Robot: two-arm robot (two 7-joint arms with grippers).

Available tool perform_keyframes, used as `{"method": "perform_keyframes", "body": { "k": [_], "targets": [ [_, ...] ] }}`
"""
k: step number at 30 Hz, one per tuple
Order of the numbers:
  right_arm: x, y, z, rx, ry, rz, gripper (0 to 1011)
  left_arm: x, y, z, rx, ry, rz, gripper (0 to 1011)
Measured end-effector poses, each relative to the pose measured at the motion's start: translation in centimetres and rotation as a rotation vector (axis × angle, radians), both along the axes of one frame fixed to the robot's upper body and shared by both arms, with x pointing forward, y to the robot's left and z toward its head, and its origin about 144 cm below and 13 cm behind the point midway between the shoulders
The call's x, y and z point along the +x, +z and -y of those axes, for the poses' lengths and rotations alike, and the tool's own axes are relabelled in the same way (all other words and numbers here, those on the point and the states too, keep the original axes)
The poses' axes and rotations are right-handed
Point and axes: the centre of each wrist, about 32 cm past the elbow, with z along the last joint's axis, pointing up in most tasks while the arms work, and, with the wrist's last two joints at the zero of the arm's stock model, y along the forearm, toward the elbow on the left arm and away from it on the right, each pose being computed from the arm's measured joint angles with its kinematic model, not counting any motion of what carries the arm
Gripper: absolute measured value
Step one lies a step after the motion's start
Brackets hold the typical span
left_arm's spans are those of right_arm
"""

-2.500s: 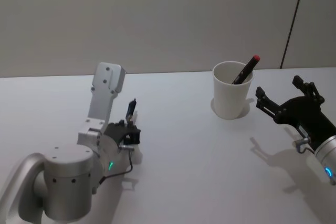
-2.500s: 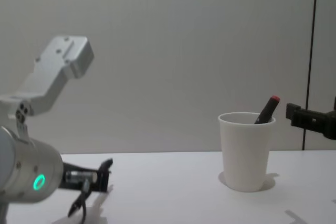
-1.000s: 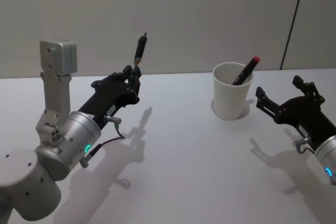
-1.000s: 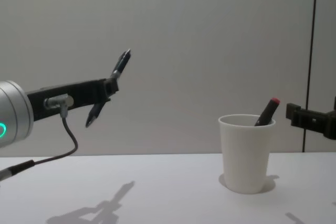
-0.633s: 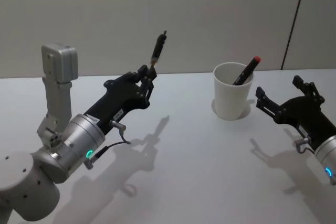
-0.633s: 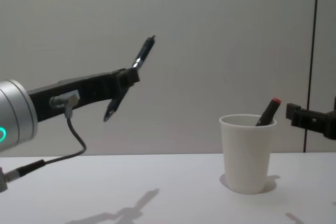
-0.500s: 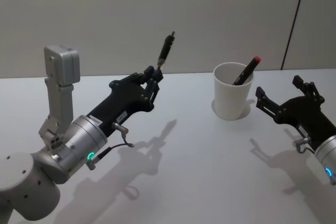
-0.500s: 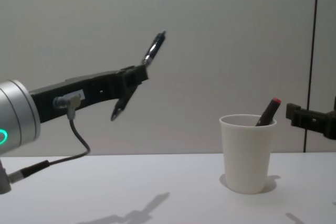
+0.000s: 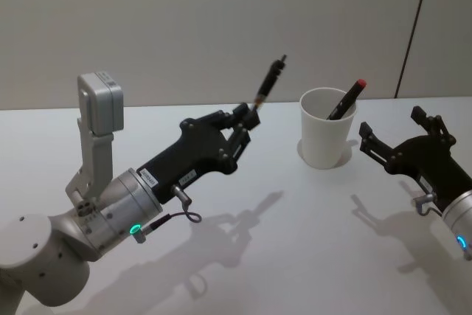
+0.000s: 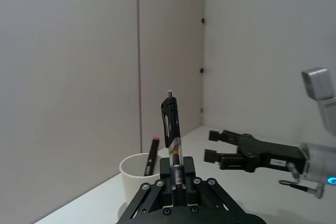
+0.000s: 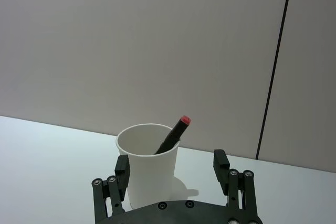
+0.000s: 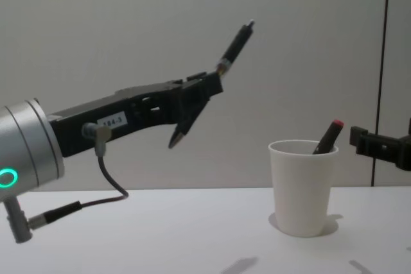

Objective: Place the pen into the pen holder.

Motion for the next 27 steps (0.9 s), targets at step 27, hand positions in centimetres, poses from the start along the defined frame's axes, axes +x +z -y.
{"method": "perform_keyframes", "body": {
  "k": [27],
  "targets": [
    [0.00,0.00,0.00,0.000,0.000,0.000,1002,0.81,-0.66,0.41,0.029,-0.222,0.057,138]
  ]
}}
